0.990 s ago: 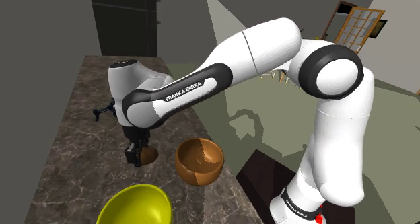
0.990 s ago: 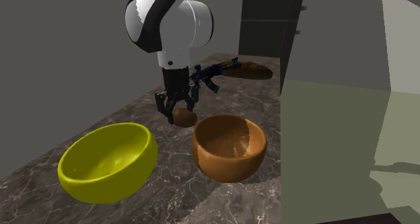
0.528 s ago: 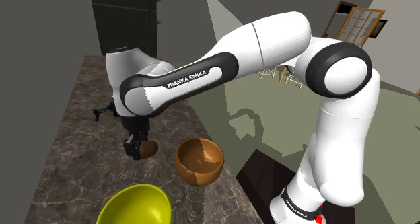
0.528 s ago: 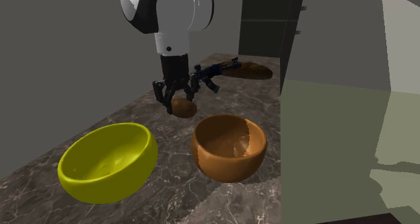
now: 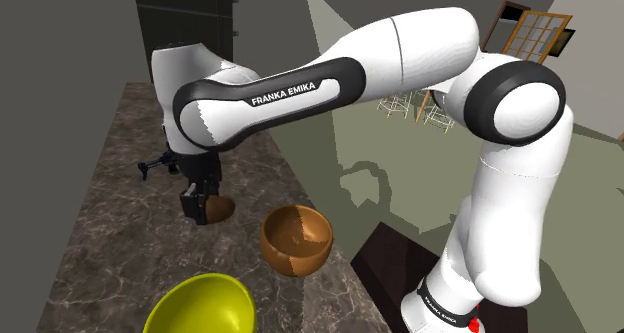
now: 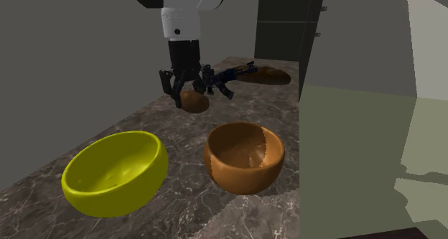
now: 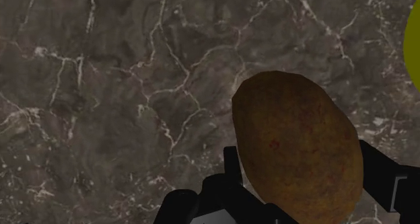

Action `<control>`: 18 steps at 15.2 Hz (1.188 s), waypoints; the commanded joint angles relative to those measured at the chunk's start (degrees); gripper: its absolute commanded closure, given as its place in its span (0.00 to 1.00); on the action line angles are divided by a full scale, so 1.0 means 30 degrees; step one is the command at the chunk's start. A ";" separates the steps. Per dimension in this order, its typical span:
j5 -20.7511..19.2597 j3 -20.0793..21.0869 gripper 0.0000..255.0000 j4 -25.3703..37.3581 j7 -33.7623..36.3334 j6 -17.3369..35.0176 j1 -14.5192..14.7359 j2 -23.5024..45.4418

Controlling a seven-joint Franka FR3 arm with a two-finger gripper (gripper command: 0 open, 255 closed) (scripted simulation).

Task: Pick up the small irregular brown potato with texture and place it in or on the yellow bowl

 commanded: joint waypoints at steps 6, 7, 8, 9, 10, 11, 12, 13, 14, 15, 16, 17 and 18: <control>0.0112 0.0035 1.00 0.1279 -0.0046 -0.1661 -0.0017 -0.0389; 0.0124 0.0040 1.00 0.1483 -0.0048 -0.1904 -0.0016 -0.0428; 0.0134 0.0045 1.00 0.1693 -0.0048 -0.2148 -0.0015 -0.0464; 0.0143 0.0050 1.00 0.1909 -0.0048 -0.2394 -0.0012 -0.0495; 0.0151 0.0054 1.00 0.2130 -0.0047 -0.2640 -0.0009 -0.0522; 0.0158 0.0059 1.00 0.2356 -0.0046 -0.2889 -0.0005 -0.0544; 0.0164 0.0063 1.00 0.2589 -0.0043 -0.3139 -0.0001 -0.0562; 0.0168 0.0067 1.00 0.2828 -0.0040 -0.3390 0.0004 -0.0576; 0.0171 0.0072 1.00 0.3073 -0.0036 -0.3644 0.0010 -0.0585; 0.0174 0.0074 1.00 0.3193 -0.0035 -0.3773 0.0012 -0.0593; 0.0255 0.0225 1.00 0.2771 0.0308 -0.3640 0.0203 -0.0899; 0.0338 0.0377 1.00 0.2370 0.0654 -0.3514 0.0399 -0.1192; 0.0419 0.0535 1.00 0.1997 0.1005 -0.3398 0.0596 -0.1467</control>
